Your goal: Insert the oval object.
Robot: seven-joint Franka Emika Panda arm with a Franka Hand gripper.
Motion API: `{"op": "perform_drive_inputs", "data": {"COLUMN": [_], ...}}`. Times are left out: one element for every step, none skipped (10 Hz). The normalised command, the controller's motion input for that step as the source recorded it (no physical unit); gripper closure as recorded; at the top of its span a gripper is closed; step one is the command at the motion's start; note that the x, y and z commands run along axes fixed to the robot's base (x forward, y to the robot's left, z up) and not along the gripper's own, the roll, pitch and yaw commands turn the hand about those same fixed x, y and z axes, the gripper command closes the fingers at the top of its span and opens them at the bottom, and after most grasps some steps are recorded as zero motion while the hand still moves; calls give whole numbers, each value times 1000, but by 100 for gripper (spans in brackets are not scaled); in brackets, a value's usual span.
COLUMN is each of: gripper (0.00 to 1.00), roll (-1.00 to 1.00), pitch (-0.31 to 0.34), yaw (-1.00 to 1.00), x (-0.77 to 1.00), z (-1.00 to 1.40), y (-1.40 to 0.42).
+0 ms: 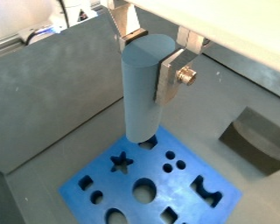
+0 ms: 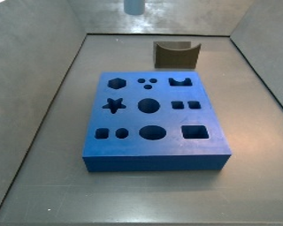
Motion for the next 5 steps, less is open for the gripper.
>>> {"op": "perform_drive_inputs", "data": {"gripper": [100, 100, 100, 100, 100], "roll": [134, 160, 160, 164, 164], "pitch": [-171, -179, -177, -167, -127], "yaw": [-706, -589, -431, -449, -429], "x": [0, 20, 229, 209, 300], "z": [-889, -943, -991, -997, -1000], "y": [-569, -629, -666, -663, -626]}}
